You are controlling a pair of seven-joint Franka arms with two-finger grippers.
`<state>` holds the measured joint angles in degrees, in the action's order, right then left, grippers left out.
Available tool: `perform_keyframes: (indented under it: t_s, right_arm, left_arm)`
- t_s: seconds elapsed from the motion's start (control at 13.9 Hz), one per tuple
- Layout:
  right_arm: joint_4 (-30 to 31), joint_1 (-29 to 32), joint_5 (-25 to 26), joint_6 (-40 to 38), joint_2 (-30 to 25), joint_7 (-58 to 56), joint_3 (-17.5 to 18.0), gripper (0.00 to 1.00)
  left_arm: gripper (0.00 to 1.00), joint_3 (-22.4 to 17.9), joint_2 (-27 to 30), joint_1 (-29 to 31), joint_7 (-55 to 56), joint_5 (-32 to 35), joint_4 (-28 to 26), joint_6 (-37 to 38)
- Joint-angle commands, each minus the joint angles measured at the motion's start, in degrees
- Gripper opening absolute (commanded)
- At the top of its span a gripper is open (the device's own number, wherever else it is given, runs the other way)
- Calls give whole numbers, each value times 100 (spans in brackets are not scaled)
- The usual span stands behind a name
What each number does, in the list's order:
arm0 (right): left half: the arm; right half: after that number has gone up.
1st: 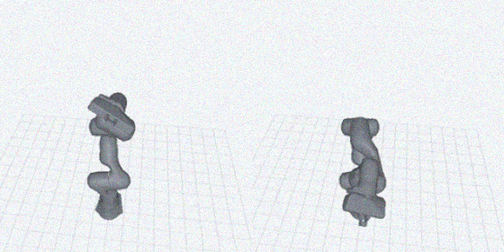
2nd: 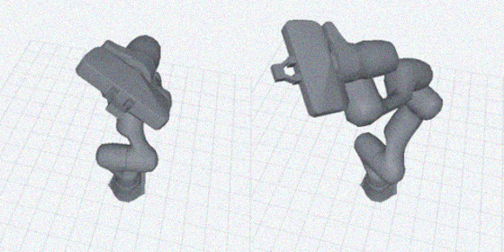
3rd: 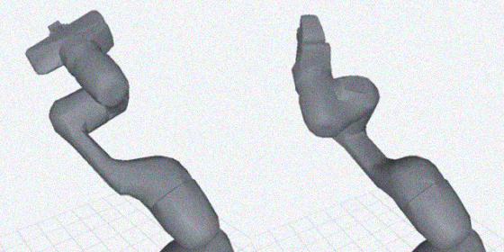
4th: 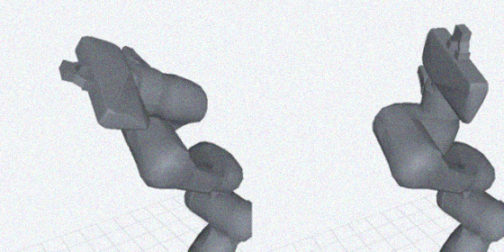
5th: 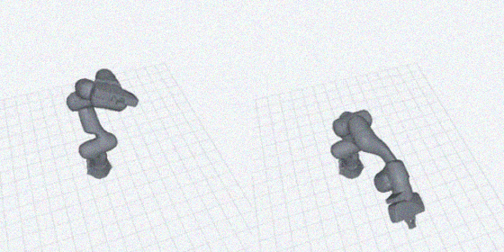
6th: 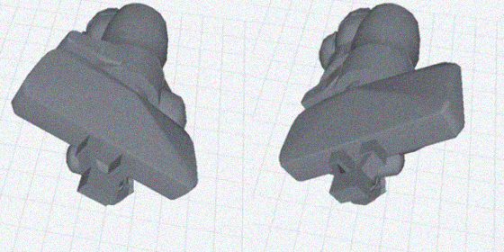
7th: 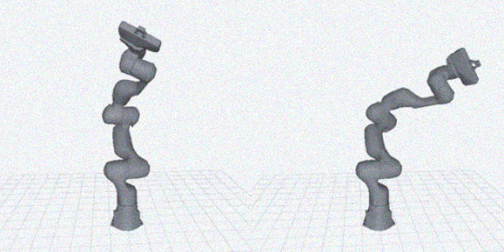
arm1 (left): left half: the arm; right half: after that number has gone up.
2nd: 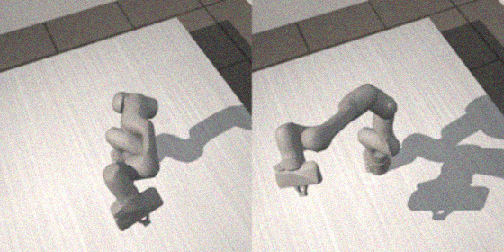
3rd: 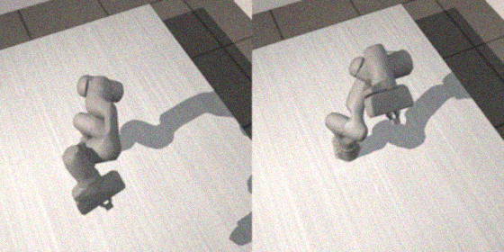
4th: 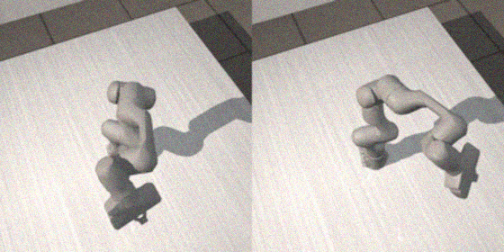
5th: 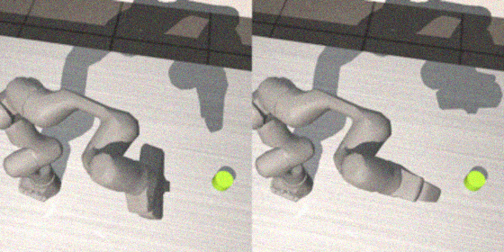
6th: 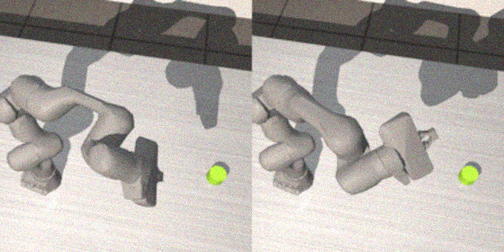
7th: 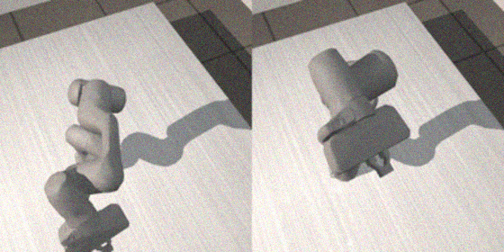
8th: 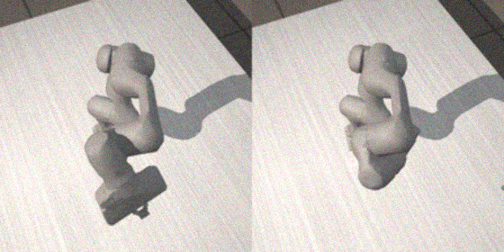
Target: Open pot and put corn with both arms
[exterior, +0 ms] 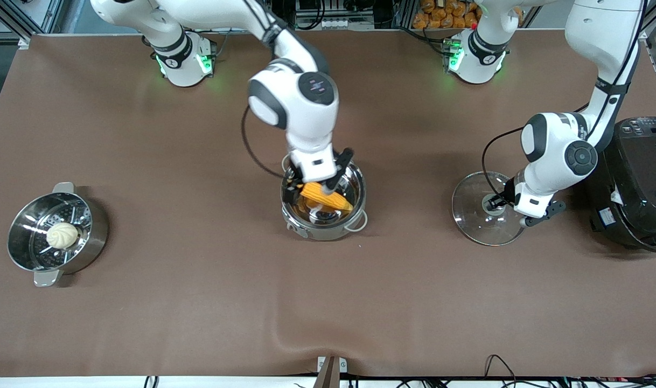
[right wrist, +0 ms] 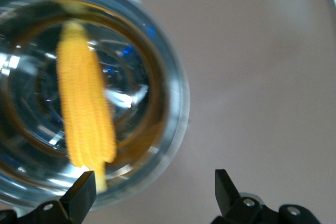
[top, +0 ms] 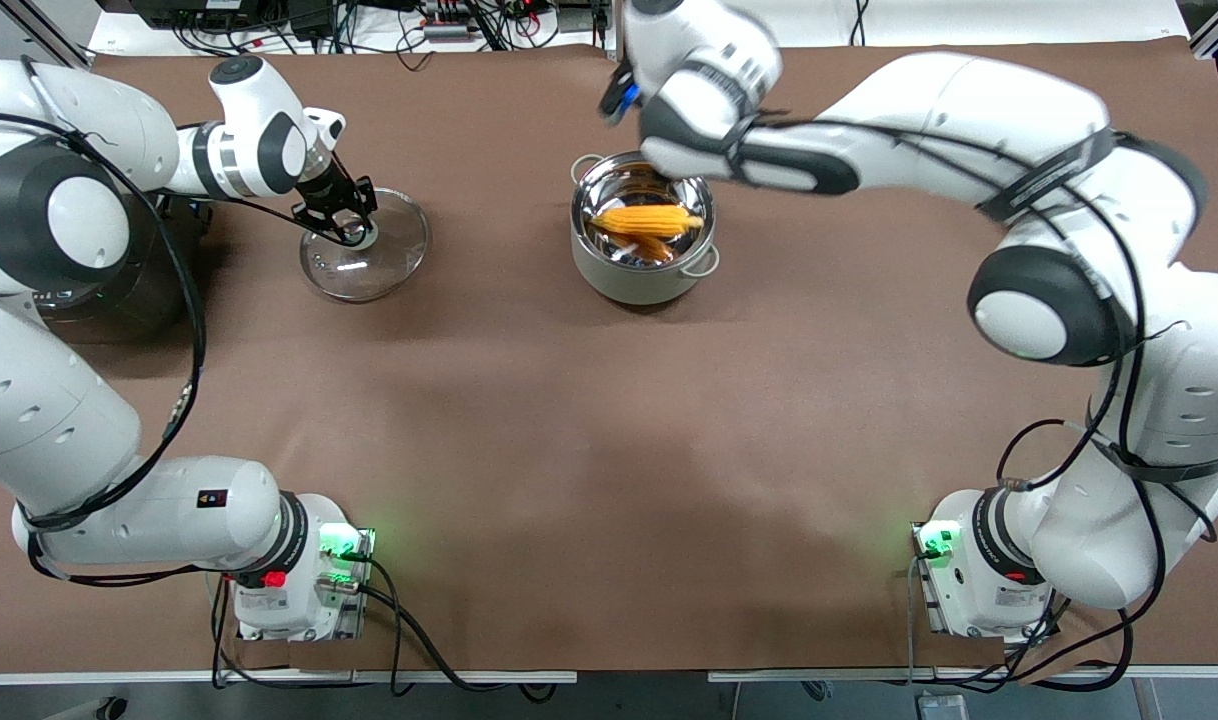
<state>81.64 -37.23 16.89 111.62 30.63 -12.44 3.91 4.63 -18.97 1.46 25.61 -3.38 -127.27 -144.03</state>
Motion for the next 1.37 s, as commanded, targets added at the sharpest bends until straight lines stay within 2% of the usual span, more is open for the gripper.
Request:
perform_keyframes:
  t_s: [0.0,0.07,0.14,0.22,0.36,0.43,0.5,0.65,0.72,0.79,0.94,1.15,1.3]
  right_arm:
    - [124,828,-239,-263,-294,23,93,100]
    - [133,1144,-291,-315,-338,14,101,100]
    - [133,1435,-396,-368,-399,14,101,100]
    - [142,1707,-476,-447,-478,14,101,100]
    - [325,2244,-617,-448,-750,14,84,100]
    - [422,2568,-695,-456,-891,14,84,100]
    - [527,2780,-888,-526,-1092,23,66,100]
    - [660,2783,-1379,-850,-1523,23,-467,100]
    - [660,2782,-1695,-1078,-1699,23,-696,100]
    - [660,2817,-1872,-1281,-1883,23,-890,100]
    - [643,2922,-1892,-1615,-2261,49,-1049,100]
    - [564,3212,-1909,-2213,-2614,338,-1059,100]
    - [546,3379,-1909,-2477,-2833,557,-1024,100]
  left_arm:
    - [0,30,60,12,-109,118,18,-55]
    - [32,38,103,12,-100,118,18,-55]
    - [89,65,182,12,-91,118,18,-38]
    - [100,82,305,12,-56,118,36,6]
    - [100,152,524,12,6,118,158,181]
    - [100,240,717,12,6,118,350,574]
    - [100,302,928,20,-20,110,787,1308]
    - [100,302,895,29,-29,101,2444,3248]
    - [100,302,712,55,-38,118,3297,4006]
    - [100,293,588,73,-56,118,3880,4397]
    - [100,250,674,82,-100,136,4201,4515]
    - [100,249,973,213,-922,267,4307,4550]
    - [100,214,1219,502,-1302,232,4430,4725]
